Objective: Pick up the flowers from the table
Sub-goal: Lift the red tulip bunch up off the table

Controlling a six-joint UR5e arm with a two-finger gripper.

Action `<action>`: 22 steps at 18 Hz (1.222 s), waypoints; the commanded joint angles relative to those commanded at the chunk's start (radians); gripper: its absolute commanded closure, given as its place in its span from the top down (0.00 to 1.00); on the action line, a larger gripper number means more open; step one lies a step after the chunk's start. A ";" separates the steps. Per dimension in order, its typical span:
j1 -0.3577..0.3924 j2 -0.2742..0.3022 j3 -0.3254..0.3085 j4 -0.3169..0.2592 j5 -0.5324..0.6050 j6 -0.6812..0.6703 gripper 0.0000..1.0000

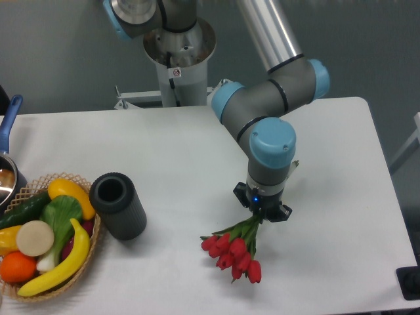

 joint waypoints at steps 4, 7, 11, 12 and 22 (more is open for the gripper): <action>0.006 0.011 0.017 -0.006 0.000 0.003 0.00; 0.014 0.026 0.020 -0.006 0.000 0.006 0.00; 0.018 0.032 0.041 -0.020 0.000 0.008 0.00; 0.020 0.032 0.052 -0.038 0.000 0.009 0.00; 0.044 0.044 0.087 -0.134 -0.002 0.048 0.00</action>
